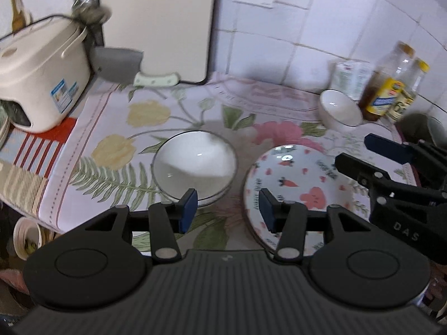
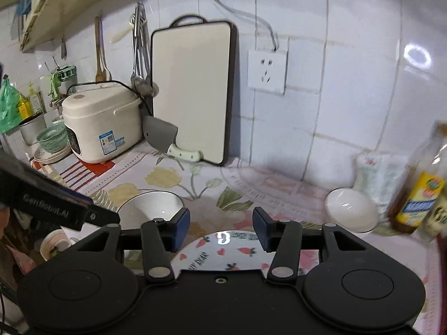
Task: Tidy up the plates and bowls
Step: 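Lower the bowl into the first bowl and open both grippers, then move both grippers toward the remaining white bowl near the bottles, then close both grippers on the rim of the last white bowl, then lift the white bowl and carry it over the nested bowls, then lower the white bowl into the nested bowls with both grippers, then grip the rim of the three-bowl stack with both grippers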
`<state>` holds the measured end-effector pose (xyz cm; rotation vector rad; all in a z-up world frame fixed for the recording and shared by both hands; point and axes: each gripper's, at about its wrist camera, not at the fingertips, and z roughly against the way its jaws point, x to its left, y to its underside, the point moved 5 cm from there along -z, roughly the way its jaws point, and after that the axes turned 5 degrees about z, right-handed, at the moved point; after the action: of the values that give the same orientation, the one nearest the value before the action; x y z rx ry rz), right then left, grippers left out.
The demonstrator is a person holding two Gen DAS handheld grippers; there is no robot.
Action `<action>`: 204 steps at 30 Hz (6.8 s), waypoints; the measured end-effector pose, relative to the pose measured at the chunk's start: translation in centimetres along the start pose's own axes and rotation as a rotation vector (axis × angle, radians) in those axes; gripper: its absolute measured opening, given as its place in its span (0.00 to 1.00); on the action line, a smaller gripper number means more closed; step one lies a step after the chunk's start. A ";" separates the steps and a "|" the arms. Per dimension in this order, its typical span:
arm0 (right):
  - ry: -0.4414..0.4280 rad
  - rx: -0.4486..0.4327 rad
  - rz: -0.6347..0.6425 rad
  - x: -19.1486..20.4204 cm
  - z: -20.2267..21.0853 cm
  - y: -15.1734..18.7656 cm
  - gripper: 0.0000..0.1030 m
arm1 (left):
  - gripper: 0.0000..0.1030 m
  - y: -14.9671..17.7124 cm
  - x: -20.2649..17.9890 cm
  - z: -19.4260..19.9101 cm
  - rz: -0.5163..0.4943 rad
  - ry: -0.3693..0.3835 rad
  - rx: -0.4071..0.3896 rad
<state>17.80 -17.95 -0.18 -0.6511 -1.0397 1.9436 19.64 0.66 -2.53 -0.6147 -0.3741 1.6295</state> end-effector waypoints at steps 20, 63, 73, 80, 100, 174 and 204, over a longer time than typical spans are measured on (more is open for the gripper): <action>0.136 -0.068 0.042 -7.9 5.6 4.8 0.87 | 0.62 -2.5 -12.7 -0.7 -0.234 0.081 -0.057; 0.131 0.005 -0.138 -22.2 -18.5 10.1 0.98 | 0.14 -11.2 -20.7 -29.6 -0.147 0.219 0.090; 0.137 -0.004 -0.153 -21.1 -17.3 9.0 0.97 | 0.13 -10.8 -20.7 -27.1 -0.193 0.173 0.059; 0.137 -0.041 -0.121 -18.7 -14.7 6.8 0.97 | 0.13 -11.0 -19.6 -23.2 -0.205 0.162 0.027; 0.029 -0.172 0.030 -6.0 -8.0 -1.3 0.97 | 0.14 -9.9 -8.7 -7.6 -0.174 0.063 -0.118; -0.113 0.206 0.186 10.7 -14.5 1.1 1.00 | 0.15 -1.6 9.5 -11.6 0.027 -0.089 0.027; -0.088 -0.145 -0.153 11.8 -0.3 5.1 1.00 | 0.33 3.5 9.8 0.1 0.052 0.092 -0.154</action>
<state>9.63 -9.51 -5.33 -0.5517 -1.2573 1.7893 16.14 9.74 -6.20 -0.8188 -0.4213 1.6256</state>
